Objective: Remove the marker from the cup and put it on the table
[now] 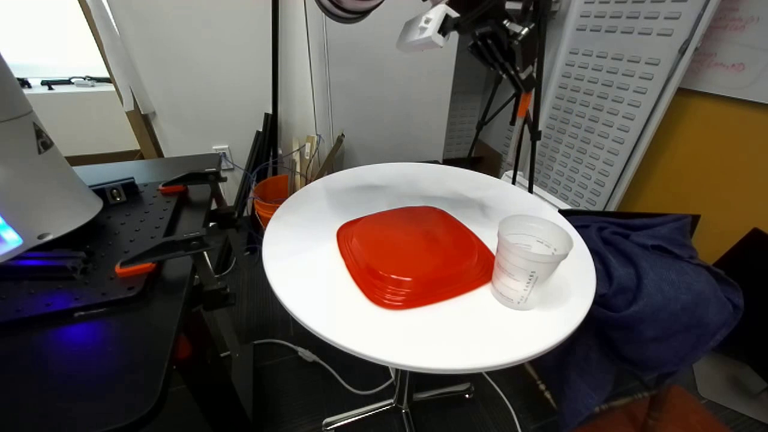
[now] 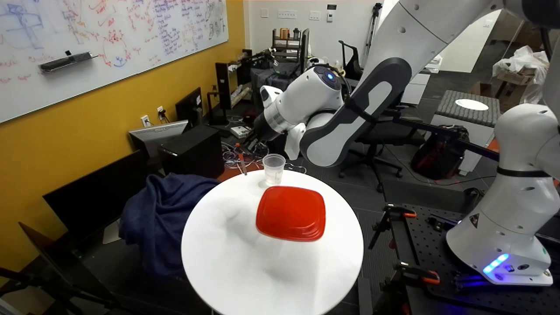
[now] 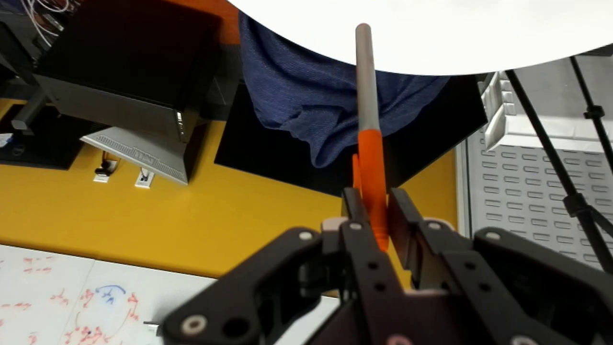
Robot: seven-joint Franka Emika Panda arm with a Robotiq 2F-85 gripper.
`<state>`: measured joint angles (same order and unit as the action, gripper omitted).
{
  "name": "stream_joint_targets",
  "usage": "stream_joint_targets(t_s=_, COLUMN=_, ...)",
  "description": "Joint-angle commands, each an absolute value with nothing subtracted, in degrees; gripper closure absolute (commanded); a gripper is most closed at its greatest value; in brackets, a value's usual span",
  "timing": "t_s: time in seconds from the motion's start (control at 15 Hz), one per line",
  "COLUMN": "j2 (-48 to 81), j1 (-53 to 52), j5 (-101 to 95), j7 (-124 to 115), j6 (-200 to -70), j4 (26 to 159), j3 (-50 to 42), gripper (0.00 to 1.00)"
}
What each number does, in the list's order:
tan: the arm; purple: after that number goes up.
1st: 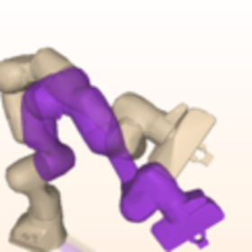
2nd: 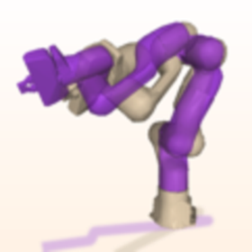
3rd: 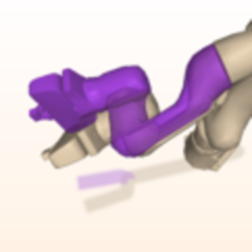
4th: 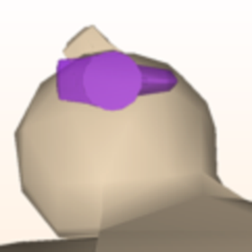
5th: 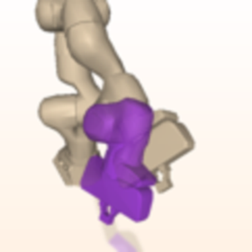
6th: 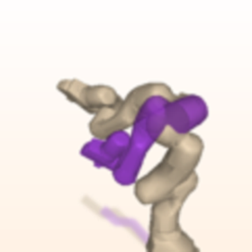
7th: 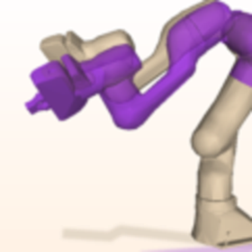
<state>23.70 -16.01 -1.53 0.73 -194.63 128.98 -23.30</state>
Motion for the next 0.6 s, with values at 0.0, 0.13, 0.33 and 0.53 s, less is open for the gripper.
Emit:
stream_joint_targets(t_s=0.0, j2=26.9, j1=-16.57, j5=-1.09, j7=0.04, j6=-192.42, j4=125.24, j3=-21.65, gripper=0.95)
stream_joint_targets(t_s=0.13, j2=28.37, j1=-17.18, j5=-0.87, j7=0.12, j6=-191.32, j4=123.96, j3=-20.98, gripper=0.95)
stream_joint_targets(t_s=0.33, j2=30.11, j1=-18.11, j5=-0.72, j7=0.06, j6=-189.02, j4=122.11, j3=-20.34, gripper=0.95)
stream_joint_targets(t_s=0.53, j2=30.13, j1=-17.77, j5=-1.26, j7=0.31, j6=-184.86, j4=121.13, j3=-18.23, gripper=0.95)
